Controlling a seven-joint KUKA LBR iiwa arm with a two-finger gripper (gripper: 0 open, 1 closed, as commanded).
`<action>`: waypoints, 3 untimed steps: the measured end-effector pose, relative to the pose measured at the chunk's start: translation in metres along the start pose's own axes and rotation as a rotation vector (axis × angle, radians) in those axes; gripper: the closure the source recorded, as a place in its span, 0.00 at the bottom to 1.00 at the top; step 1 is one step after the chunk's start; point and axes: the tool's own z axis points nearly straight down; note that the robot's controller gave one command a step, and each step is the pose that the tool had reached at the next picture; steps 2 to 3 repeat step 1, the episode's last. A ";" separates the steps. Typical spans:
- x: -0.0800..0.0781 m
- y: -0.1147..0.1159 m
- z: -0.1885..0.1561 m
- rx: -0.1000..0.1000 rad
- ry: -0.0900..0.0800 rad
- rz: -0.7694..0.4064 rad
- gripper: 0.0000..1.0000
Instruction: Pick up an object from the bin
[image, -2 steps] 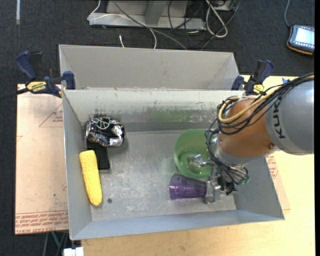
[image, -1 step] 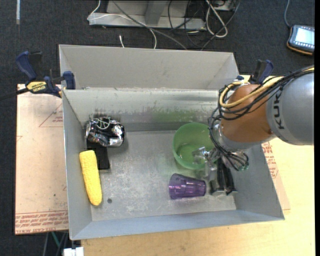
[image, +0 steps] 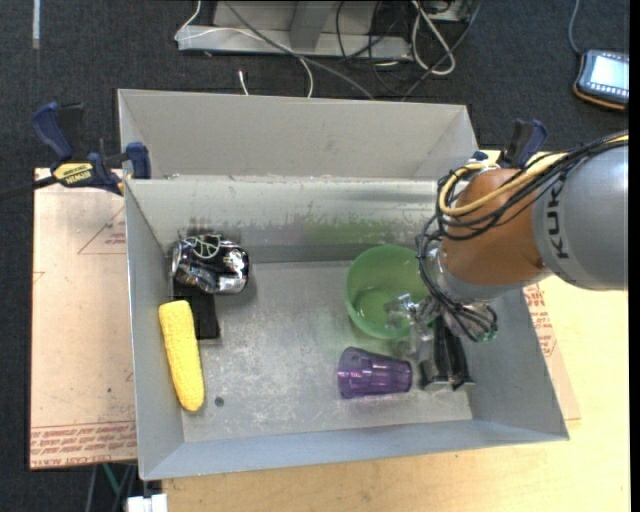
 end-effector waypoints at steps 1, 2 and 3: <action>-0.005 -0.007 -0.129 0.000 -0.003 -0.002 1.00; -0.005 -0.007 -0.129 0.000 -0.003 -0.002 1.00; -0.005 -0.007 -0.129 0.000 -0.003 -0.002 1.00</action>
Offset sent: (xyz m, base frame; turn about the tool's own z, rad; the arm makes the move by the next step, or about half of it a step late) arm 0.0000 0.0000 0.0000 0.0000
